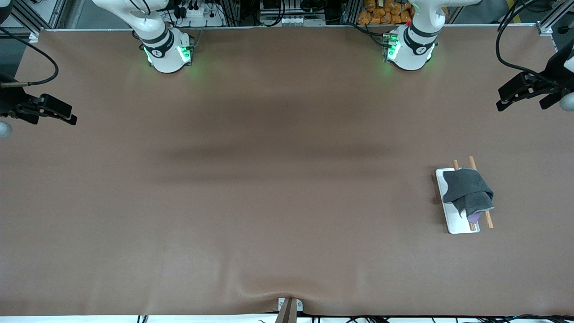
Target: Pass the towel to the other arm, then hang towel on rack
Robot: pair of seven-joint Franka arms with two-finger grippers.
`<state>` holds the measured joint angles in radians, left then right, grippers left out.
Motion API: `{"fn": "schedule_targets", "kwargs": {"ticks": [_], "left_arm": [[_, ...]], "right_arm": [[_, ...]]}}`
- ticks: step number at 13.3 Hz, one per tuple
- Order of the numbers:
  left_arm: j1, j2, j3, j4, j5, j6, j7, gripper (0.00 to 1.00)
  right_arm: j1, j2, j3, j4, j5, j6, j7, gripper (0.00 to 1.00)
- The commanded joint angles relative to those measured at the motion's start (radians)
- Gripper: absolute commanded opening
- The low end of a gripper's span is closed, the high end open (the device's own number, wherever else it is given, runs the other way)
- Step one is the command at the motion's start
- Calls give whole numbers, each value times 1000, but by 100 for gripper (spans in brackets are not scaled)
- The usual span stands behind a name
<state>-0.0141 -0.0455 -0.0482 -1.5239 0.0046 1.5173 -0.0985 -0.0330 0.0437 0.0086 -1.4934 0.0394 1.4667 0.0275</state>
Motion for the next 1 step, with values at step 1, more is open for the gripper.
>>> {"fn": "schedule_targets", "kwargs": {"ticks": [1], "left_arm": [[-12,-13,8,-1,25,-5,-4,100]], "right_arm": [[-18,12,10,22,19,-16,0,100]]}}
